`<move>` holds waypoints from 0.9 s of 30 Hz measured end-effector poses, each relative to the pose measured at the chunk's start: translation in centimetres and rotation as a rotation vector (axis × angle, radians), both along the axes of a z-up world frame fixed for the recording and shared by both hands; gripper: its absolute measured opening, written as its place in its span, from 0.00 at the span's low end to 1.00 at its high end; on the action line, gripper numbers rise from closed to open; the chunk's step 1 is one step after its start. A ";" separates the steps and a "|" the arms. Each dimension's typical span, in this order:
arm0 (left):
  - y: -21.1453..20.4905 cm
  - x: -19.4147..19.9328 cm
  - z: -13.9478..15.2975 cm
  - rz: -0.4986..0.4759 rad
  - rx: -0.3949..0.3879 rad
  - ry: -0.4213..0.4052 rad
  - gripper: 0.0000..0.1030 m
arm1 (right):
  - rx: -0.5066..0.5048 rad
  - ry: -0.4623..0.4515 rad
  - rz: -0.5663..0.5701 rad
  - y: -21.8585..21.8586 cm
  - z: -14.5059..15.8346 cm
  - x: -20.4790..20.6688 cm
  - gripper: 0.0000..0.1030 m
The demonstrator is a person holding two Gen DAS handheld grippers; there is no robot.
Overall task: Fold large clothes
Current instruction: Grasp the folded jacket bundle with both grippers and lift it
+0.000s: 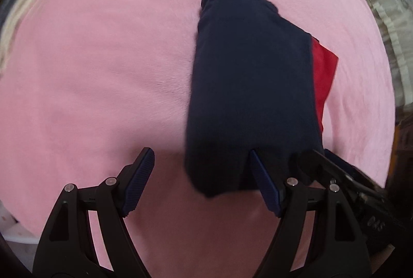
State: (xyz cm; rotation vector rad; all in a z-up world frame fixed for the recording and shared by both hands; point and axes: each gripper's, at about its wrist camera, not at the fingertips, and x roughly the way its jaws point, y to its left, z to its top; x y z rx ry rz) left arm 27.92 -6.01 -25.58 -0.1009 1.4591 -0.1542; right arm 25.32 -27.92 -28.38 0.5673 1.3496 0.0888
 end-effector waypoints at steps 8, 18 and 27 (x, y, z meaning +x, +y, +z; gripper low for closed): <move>1.7 1.5 -2.2 -0.040 -0.189 0.037 0.73 | 0.186 -0.086 0.005 -2.7 -3.4 3.3 0.86; 3.6 4.4 -5.0 0.037 -0.547 0.079 0.73 | 0.370 -0.101 -0.014 -2.5 -5.1 6.7 0.60; 1.6 5.5 -4.2 0.064 -0.452 0.071 0.71 | 0.380 -0.084 -0.075 -1.8 -4.8 7.2 0.45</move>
